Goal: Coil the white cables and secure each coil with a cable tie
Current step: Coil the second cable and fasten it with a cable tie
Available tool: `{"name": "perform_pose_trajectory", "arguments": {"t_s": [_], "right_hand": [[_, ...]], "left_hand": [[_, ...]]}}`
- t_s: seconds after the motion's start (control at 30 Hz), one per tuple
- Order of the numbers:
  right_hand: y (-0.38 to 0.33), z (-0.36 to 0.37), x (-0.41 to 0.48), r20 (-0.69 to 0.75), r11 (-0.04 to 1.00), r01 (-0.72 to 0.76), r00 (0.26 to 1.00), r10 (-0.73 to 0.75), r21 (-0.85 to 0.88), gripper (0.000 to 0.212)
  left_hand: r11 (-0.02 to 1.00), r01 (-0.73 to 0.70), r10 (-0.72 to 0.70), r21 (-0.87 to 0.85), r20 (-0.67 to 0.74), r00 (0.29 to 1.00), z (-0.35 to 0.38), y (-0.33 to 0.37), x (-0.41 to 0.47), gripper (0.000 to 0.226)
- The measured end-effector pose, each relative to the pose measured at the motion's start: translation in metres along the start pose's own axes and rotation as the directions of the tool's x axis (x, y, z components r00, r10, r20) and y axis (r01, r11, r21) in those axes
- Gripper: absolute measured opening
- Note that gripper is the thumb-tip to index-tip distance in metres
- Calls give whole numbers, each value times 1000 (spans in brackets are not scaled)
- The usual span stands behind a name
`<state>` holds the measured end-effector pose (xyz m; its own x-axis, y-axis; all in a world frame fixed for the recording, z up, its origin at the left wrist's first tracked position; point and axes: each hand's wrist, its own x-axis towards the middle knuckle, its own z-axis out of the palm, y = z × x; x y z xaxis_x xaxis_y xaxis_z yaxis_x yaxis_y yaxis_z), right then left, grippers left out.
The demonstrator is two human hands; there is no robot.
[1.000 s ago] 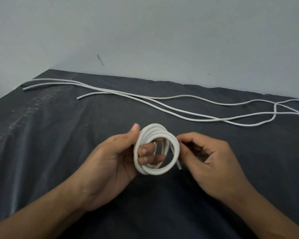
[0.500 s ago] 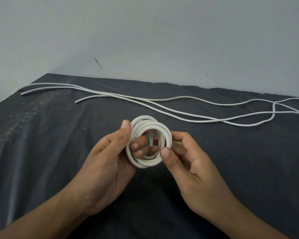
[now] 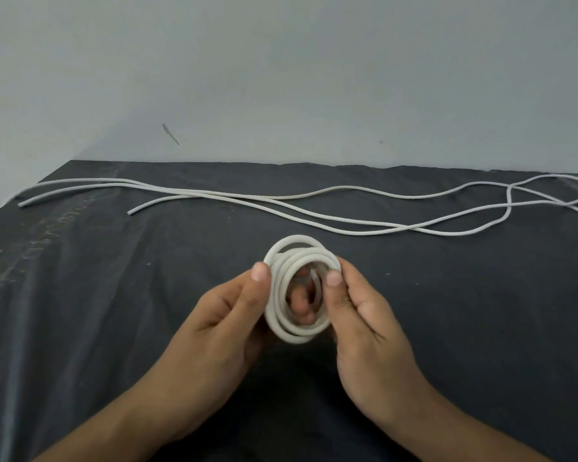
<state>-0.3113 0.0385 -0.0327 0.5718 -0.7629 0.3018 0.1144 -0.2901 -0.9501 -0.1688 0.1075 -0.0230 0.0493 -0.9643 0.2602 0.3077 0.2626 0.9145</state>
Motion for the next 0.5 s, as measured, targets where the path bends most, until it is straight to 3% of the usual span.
{"name": "perform_pose_trajectory", "arguments": {"t_s": [0.13, 0.23, 0.37, 0.43, 0.5], "right_hand": [[-8, -9, 4, -67, 982, 86, 993, -98, -166, 33], [-12, -18, 6, -15, 939, 110, 993, -121, -326, 31], [-14, -32, 7, 144, 792, 237, 971, -189, -563, 31], [-12, -34, 7, 215, 745, 276, 960, -181, -608, 33], [-9, -32, 6, 255, 735, 294, 952, -168, -611, 36]], "left_hand": [[989, 1, -14, 147, 85, 996, -1, 2, 0, 40], [979, 24, -57, 205, 161, 985, -7, 7, 0, 36], [975, 79, -79, 207, -8, 997, -17, 10, 0, 56], [913, 43, -48, 406, 3, 999, -14, 14, 0, 51], [743, -36, -37, 668, 94, 995, -8, 17, 4, 38]]}}
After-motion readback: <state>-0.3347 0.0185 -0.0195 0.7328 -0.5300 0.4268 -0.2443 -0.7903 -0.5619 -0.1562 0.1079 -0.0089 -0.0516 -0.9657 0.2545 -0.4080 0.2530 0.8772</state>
